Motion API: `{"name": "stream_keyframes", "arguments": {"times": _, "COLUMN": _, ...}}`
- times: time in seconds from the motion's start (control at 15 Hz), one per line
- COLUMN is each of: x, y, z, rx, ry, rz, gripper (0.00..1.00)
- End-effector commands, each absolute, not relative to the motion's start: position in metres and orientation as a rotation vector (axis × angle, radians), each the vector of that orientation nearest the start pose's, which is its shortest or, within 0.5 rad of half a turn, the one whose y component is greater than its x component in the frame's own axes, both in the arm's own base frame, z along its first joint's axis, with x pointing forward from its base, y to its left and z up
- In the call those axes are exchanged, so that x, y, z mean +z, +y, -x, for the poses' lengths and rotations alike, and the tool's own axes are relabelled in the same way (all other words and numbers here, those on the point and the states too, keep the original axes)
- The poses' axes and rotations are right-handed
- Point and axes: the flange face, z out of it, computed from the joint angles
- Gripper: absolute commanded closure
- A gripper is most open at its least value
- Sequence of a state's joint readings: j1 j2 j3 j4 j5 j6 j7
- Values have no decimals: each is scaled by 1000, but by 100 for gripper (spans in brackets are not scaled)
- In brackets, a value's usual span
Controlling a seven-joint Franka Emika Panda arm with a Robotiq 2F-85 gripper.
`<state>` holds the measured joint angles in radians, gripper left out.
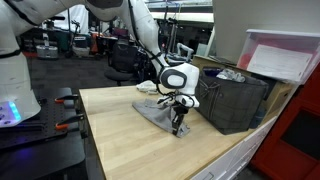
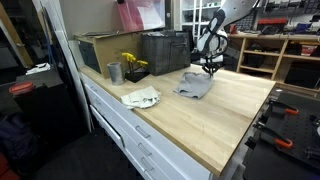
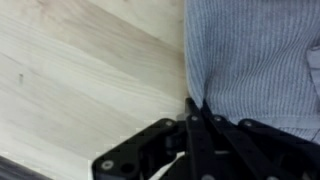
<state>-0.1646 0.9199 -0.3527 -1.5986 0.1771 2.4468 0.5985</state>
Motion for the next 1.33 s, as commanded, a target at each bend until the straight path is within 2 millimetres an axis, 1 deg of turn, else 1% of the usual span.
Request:
{"name": "stream_keyframes", "arguments": {"times": 0.0, "x": 113, "y": -333, "z": -547, "rx": 87, "ry": 1961, "rz": 2664, "gripper": 99}}
{"name": "stream_keyframes", "arguments": {"times": 0.07, "x": 113, "y": -338, "z": -535, "rx": 112, "ry": 2003, "rz": 2628, "gripper": 99}}
{"name": "stream_keyframes", "arguments": {"times": 0.13, "x": 116, "y": -340, "z": -524, "rx": 131, "ry": 2041, "rz": 2592, "gripper": 71}}
{"name": "stream_keyframes", "arguments": {"times": 0.2, "x": 121, "y": -342, "z": -516, "rx": 138, "ry": 2073, "rz": 2560, "gripper": 69}}
{"name": "stream_keyframes", "arguments": {"times": 0.27, "x": 128, "y": -342, "z": -511, "rx": 127, "ry": 2097, "rz": 2536, "gripper": 63}}
{"name": "stream_keyframes", "arguments": {"times": 0.33, "x": 135, "y": -341, "z": -507, "rx": 117, "ry": 2110, "rz": 2518, "gripper": 55}}
{"name": "stream_keyframes", "arguments": {"times": 0.47, "x": 154, "y": -337, "z": -505, "rx": 57, "ry": 2115, "rz": 2490, "gripper": 39}}
{"name": "stream_keyframes", "arguments": {"times": 0.6, "x": 175, "y": -328, "z": -516, "rx": 0, "ry": 2073, "rz": 2456, "gripper": 26}}
{"name": "stream_keyframes", "arguments": {"times": 0.67, "x": 184, "y": -322, "z": -523, "rx": -29, "ry": 2056, "rz": 2441, "gripper": 17}}
{"name": "stream_keyframes", "arguments": {"times": 0.73, "x": 194, "y": -312, "z": -532, "rx": -50, "ry": 2008, "rz": 2433, "gripper": 11}}
{"name": "stream_keyframes", "arguments": {"times": 0.8, "x": 201, "y": -300, "z": -540, "rx": -75, "ry": 1962, "rz": 2440, "gripper": 3}}
{"name": "stream_keyframes", "arguments": {"times": 0.87, "x": 205, "y": -283, "z": -550, "rx": -82, "ry": 1904, "rz": 2447, "gripper": 0}}
{"name": "stream_keyframes", "arguments": {"times": 1.0, "x": 206, "y": -247, "z": -569, "rx": -85, "ry": 1784, "rz": 2473, "gripper": 0}}
{"name": "stream_keyframes", "arguments": {"times": 1.07, "x": 203, "y": -227, "z": -577, "rx": -70, "ry": 1724, "rz": 2488, "gripper": 0}}
{"name": "stream_keyframes", "arguments": {"times": 1.27, "x": 184, "y": -178, "z": -597, "rx": -32, "ry": 1581, "rz": 2512, "gripper": 0}}
